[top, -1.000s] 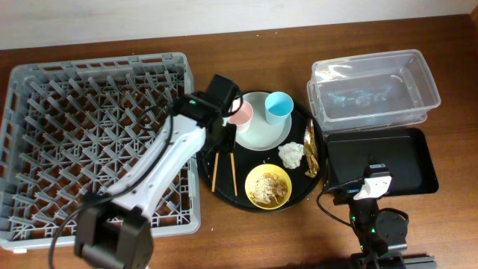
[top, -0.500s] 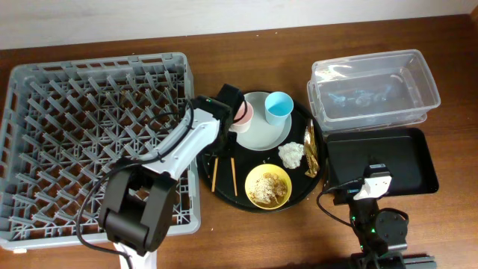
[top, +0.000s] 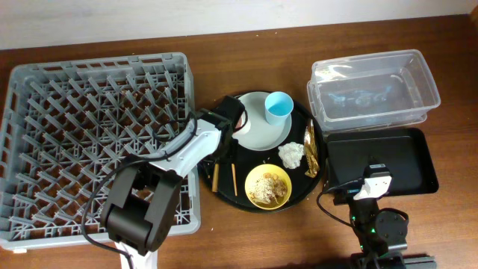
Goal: Sort waste into correct bins and load items into the dishwasher rack
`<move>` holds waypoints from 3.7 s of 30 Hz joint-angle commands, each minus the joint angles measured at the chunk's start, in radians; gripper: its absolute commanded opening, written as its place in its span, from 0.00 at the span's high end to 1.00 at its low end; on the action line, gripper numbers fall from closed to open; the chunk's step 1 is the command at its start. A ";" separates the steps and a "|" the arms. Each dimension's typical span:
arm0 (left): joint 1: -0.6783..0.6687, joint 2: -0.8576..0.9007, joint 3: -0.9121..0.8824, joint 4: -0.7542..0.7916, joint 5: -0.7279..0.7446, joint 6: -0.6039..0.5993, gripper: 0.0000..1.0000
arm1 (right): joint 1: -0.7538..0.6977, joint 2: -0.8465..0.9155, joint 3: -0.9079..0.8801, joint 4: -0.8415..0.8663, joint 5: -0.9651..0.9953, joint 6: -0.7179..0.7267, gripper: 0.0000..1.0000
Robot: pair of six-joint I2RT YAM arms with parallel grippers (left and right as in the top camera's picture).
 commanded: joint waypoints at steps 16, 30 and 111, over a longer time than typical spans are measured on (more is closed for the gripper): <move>-0.004 -0.226 0.102 -0.082 -0.013 -0.006 1.00 | -0.006 -0.006 -0.007 -0.003 -0.006 0.008 0.01; 0.231 -0.361 0.100 -0.193 -0.123 -0.001 1.00 | -0.006 -0.006 -0.007 -0.003 -0.006 0.008 0.01; -0.055 -0.050 -0.122 0.175 0.055 -0.238 0.69 | -0.006 -0.006 -0.007 -0.003 -0.006 0.008 0.01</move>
